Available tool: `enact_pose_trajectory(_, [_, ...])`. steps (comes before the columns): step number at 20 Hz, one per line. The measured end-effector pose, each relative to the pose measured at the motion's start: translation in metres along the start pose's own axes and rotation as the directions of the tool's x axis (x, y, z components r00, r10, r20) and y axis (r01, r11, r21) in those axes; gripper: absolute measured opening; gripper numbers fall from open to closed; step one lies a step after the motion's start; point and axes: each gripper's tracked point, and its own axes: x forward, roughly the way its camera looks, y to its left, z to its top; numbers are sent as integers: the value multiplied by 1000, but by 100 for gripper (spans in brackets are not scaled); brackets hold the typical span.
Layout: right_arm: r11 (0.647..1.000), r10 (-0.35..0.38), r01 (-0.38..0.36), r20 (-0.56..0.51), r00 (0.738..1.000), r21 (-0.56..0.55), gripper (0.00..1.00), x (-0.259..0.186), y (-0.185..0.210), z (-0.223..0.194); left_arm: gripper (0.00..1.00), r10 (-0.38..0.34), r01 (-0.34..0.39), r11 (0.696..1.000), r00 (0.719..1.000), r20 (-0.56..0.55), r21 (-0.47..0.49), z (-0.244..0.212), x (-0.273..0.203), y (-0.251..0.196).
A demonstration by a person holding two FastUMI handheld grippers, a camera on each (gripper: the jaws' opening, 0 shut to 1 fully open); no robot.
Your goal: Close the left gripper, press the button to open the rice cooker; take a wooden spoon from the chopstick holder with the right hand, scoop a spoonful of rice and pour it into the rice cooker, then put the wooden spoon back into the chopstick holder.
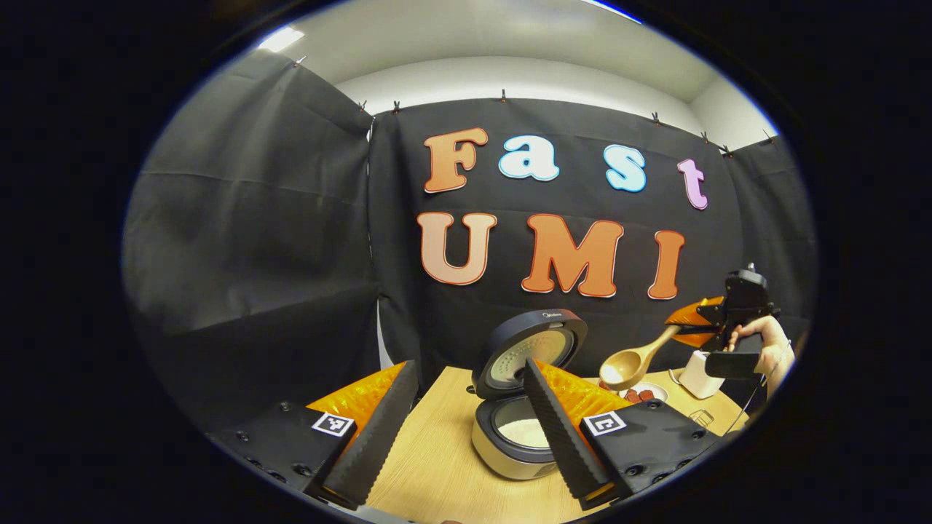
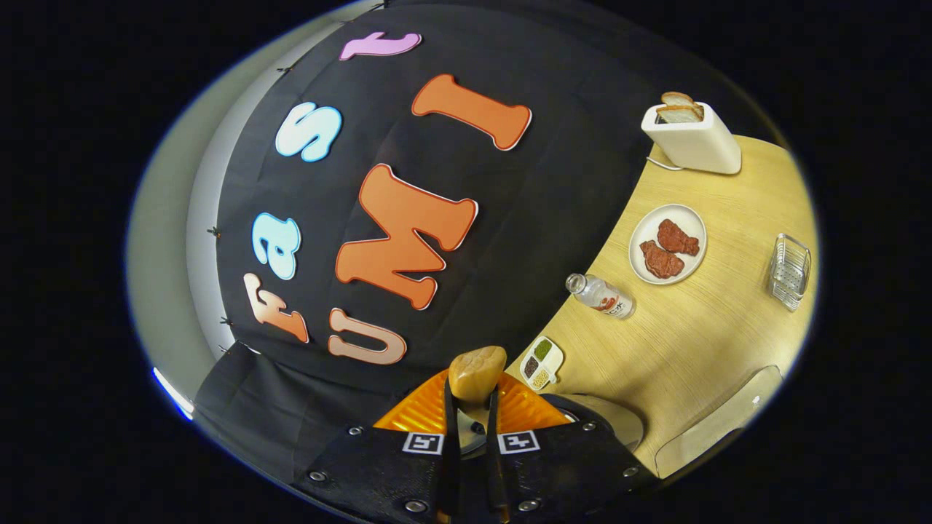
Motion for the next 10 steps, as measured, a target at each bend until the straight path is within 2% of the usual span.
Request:
enact_pose_trajectory(4, [997, 19, -18, 13, 1000, -78, 13, 12, 21, -4, 100, -20, 20, 1000, 1000, 1, 4, -3, -4, -5])
enact_pose_trajectory(6, [993, 25, -23, 14, 1000, -113, 12, 15, 28, -7, 96, -23, 23, 1000, 1000, -4, 9, -5, -5, -6])
enact_pose_trajectory(8, [990, 32, -31, 8, 999, -139, 13, 19, 34, -13, 100, -22, 22, 1000, 1000, -4, 13, -5, -7, -5])
enact_pose_trajectory(10, [987, 37, -37, -2, 999, -159, 13, 21, 38, -18, 100, -20, 21, 1000, 1000, -5, 10, -6, -7, -3])
